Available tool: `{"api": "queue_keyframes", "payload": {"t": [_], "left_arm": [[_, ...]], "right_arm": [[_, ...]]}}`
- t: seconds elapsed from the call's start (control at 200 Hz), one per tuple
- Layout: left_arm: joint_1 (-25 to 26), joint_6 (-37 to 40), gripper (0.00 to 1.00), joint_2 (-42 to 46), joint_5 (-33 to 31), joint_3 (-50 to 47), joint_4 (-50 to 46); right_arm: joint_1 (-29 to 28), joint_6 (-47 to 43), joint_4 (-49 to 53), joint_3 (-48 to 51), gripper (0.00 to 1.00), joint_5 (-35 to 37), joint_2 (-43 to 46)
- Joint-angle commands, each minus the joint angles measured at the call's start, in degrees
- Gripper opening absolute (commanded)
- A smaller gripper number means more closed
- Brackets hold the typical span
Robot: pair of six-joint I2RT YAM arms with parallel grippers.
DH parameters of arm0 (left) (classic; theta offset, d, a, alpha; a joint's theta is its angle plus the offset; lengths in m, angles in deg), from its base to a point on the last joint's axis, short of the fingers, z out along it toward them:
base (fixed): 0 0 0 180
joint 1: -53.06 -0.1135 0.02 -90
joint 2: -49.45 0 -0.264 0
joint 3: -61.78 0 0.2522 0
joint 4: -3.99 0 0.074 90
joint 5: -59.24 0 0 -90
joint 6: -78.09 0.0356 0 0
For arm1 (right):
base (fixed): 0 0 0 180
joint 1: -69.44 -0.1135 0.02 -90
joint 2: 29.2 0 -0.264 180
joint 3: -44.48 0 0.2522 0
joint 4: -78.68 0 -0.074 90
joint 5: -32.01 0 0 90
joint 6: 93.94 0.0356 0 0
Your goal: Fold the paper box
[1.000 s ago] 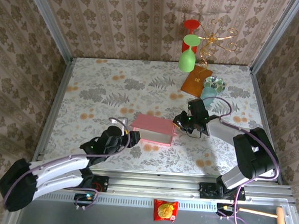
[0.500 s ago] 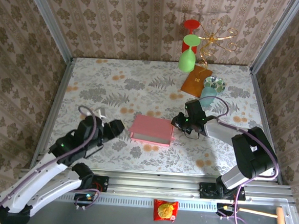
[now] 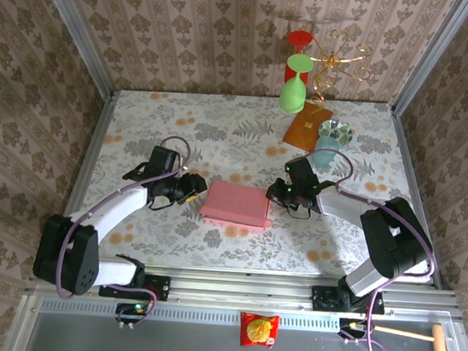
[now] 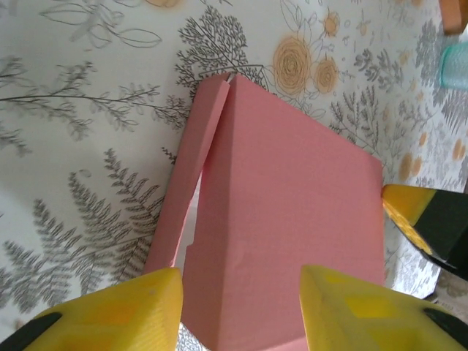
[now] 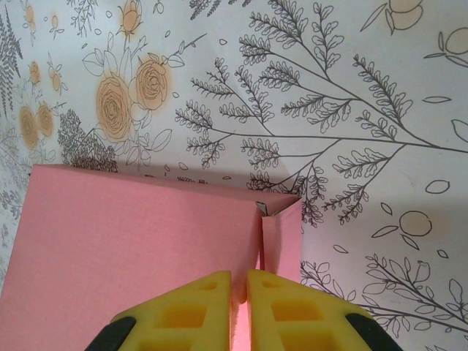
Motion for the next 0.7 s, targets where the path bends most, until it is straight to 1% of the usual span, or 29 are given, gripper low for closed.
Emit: {"api": "queue_keyframes", "payload": {"t": [0.0, 0.115, 0.22, 0.29, 0.305, 0.35, 0.42, 0.54, 0.695], "left_arm": [[1.3, 5.4, 0.44, -3.5, 3.1, -0.3, 3.0], [3.0, 5.3, 0.43, -5.8, 3.0, -3.3, 7.2], [3.8, 5.8, 0.41, -7.5, 2.0, -4.4, 8.0], [3.8, 5.9, 0.33, -8.8, 1.6, -5.2, 8.8], [5.3, 6.0, 0.3, -9.1, 1.5, -5.2, 8.8], [5.6, 6.2, 0.26, -9.8, 1.5, -5.4, 8.7], [5.9, 6.3, 0.23, -10.0, 0.8, -5.6, 8.7], [6.7, 6.9, 0.23, -9.9, -0.3, -5.5, 7.9], [7.4, 8.0, 0.23, -9.5, -2.0, -5.4, 5.8]], "right_arm": [[-0.3, -1.5, 3.9, -1.6, 0.14, 1.9, -1.4], [-0.2, -1.6, 5.7, -3.2, 0.14, 1.0, -1.7], [-0.2, -2.2, 7.9, -4.9, 0.16, 0.4, -1.4], [-0.3, -2.9, 9.5, -6.1, 0.16, 0.1, -1.1], [-0.2, -2.9, 9.9, -6.4, 0.17, 0.1, -1.0], [-0.2, -3.3, 11.0, -7.0, 0.18, 0.0, -0.5], [0.1, -3.6, 12.8, -7.3, 0.22, -0.1, 0.7], [0.9, -3.4, 14.8, -6.0, 0.29, -0.5, 3.7], [2.2, -3.4, 15.7, -1.2, 0.38, -2.7, 8.9]]}}
